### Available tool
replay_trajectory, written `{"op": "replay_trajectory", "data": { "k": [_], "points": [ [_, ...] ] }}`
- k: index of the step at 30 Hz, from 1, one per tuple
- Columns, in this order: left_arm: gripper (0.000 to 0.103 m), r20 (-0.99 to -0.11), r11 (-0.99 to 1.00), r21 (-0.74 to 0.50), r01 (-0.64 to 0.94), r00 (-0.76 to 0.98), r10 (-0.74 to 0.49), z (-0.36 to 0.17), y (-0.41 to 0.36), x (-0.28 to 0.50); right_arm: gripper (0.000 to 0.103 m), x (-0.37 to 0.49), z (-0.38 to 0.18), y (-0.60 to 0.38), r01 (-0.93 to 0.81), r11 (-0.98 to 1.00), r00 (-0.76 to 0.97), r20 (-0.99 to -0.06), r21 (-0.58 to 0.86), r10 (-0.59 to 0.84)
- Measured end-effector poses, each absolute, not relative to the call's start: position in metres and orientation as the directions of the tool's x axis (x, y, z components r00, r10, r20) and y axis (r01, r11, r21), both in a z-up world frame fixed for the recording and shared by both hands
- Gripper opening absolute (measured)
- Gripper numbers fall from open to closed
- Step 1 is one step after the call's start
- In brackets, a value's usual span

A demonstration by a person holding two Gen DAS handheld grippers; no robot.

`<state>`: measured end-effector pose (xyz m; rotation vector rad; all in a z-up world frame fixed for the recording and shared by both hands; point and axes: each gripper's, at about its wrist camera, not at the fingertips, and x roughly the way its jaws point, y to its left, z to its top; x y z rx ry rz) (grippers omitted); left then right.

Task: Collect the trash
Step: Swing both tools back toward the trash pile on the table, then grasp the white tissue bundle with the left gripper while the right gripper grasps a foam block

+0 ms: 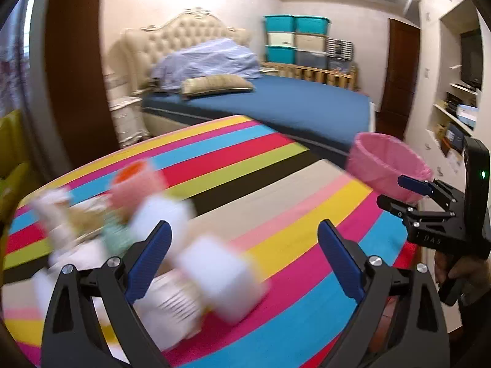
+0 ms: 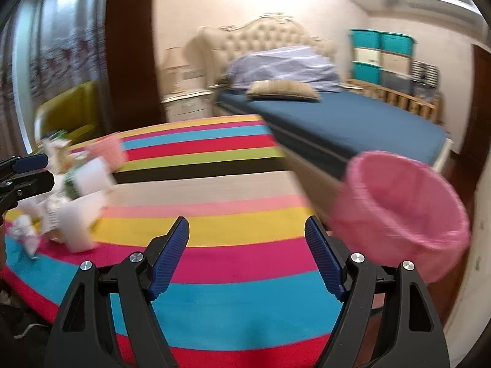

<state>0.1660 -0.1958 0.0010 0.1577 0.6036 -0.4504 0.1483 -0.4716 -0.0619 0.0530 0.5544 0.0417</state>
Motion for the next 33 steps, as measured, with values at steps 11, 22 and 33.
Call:
{"op": "replay_trajectory", "data": {
  "k": [11, 22, 33],
  "points": [
    [0.093, -0.600, 0.961, 0.036, 0.275, 0.775, -0.199, -0.019, -0.047, 0.107, 0.074, 0.143, -0.064, -0.356, -0.259, 0.965, 0.798, -0.553, 0.045, 0.240],
    [0.093, -0.649, 0.953, 0.146, 0.265, 0.753, -0.110, -0.062, -0.053, 0.106, 0.074, 0.140, -0.079, -0.306, -0.344, 0.938, 0.746, -0.595, 0.040, 0.299],
    [0.063, -0.705, 0.952, 0.107, 0.286, 0.697, -0.130, -0.086, -0.056, 0.124, 0.074, 0.161, -0.089, -0.284, -0.351, 0.936, 0.723, -0.624, 0.036, 0.295]
  ]
}}
